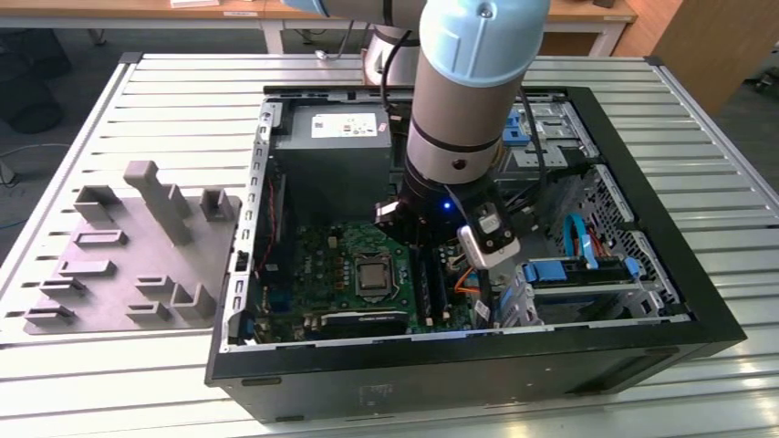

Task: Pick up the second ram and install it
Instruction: 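Insert the second ram into the second slot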

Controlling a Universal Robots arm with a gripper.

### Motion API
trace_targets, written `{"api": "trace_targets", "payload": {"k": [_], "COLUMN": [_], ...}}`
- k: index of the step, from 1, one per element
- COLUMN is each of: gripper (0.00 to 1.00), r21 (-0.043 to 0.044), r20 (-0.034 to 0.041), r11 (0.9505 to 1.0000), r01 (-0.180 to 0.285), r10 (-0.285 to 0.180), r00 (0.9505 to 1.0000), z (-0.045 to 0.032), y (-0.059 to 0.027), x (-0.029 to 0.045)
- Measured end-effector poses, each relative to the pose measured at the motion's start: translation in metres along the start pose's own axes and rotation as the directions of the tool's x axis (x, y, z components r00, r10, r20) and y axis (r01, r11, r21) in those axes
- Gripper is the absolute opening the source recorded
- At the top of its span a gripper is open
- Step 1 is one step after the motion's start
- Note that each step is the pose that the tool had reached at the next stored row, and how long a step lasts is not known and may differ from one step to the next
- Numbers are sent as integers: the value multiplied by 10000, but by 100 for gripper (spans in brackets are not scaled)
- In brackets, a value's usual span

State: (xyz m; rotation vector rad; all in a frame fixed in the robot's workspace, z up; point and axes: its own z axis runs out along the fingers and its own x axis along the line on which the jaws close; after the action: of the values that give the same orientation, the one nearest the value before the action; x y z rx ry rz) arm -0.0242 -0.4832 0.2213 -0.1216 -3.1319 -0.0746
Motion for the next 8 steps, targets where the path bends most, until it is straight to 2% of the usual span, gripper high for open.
{"api": "trace_targets", "payload": {"k": [6,8], "gripper": [12,12], "r21": [-4,-53], "r20": [3,-2], "r11": [10000,10000], "r01": [-47,-46], "r10": [47,46], "r00": [10000,10000], "z": [0,-1], "y": [0,-2], "x": [0,-1]}}
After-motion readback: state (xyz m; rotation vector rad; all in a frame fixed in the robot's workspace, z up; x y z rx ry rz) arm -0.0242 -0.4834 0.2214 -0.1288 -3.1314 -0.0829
